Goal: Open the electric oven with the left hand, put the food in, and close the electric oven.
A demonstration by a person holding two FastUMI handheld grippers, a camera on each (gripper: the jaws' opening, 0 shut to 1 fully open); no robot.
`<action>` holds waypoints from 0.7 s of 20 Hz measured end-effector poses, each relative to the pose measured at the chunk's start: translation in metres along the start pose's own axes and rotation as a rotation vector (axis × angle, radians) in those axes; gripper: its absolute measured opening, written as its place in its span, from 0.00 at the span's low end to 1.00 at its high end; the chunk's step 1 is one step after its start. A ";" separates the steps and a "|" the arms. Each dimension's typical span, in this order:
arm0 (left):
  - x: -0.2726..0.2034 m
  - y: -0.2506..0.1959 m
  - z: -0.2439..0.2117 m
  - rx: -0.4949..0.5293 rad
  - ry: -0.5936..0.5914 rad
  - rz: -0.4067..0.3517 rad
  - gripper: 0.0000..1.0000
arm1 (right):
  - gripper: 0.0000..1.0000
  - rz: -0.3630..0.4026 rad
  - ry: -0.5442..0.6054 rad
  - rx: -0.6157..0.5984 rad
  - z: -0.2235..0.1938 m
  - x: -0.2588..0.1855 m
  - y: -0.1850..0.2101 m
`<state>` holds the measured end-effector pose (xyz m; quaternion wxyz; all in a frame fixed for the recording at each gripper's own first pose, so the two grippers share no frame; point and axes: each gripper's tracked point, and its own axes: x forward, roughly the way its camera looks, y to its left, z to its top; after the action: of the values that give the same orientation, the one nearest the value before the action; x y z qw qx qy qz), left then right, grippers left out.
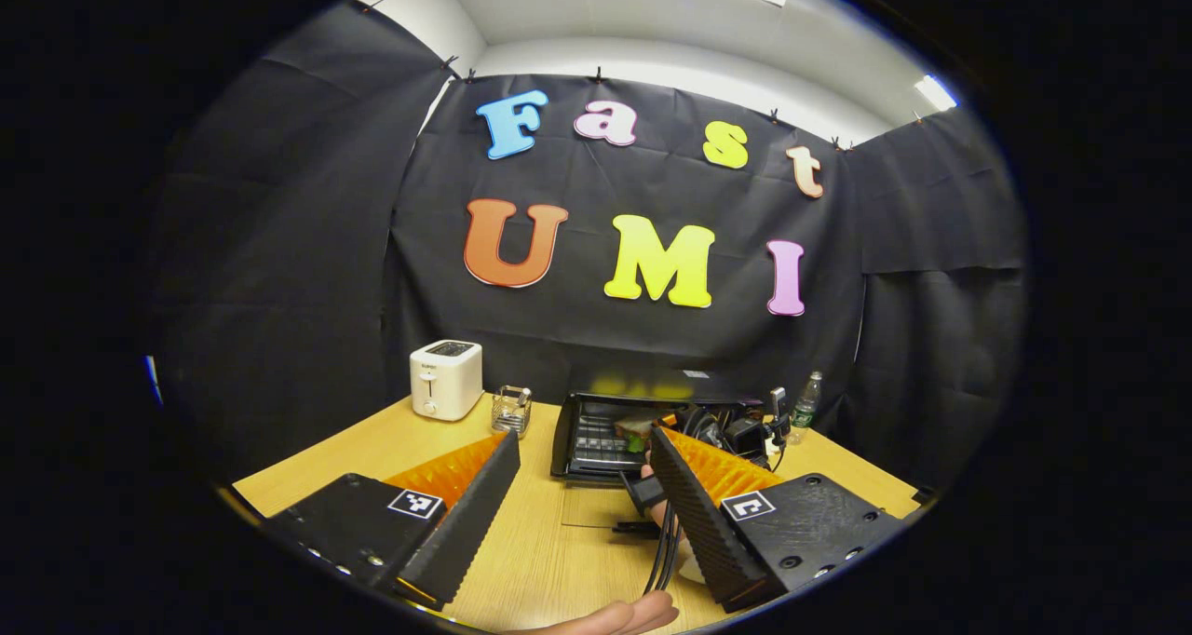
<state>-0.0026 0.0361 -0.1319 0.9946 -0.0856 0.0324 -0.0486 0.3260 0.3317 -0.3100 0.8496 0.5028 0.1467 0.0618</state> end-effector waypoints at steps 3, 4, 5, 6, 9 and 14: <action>0.000 0.003 -0.001 -0.006 0.001 0.003 0.93 | 0.48 -0.037 0.021 -0.076 -0.009 0.001 -0.003; 0.000 0.004 -0.001 -0.009 -0.001 0.006 0.93 | 0.50 -0.050 0.035 -0.103 -0.014 0.002 -0.003; -0.001 0.005 0.000 -0.011 -0.005 0.007 0.93 | 0.56 -0.057 0.044 -0.124 -0.017 0.002 -0.004; 0.000 0.005 0.000 -0.012 -0.006 0.006 0.93 | 0.58 -0.061 0.046 -0.144 -0.019 0.003 -0.004; -0.001 0.007 -0.004 -0.002 0.003 0.006 0.93 | 0.69 -0.068 0.046 -0.263 -0.021 0.006 0.000; -0.002 0.008 -0.011 0.012 0.026 0.007 0.93 | 0.87 -0.156 0.131 -0.558 -0.032 0.018 -0.011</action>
<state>-0.0045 0.0420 -0.1441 0.9948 -0.0787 0.0454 -0.0462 0.3327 0.3577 -0.3371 0.9459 0.2322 0.2168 0.0667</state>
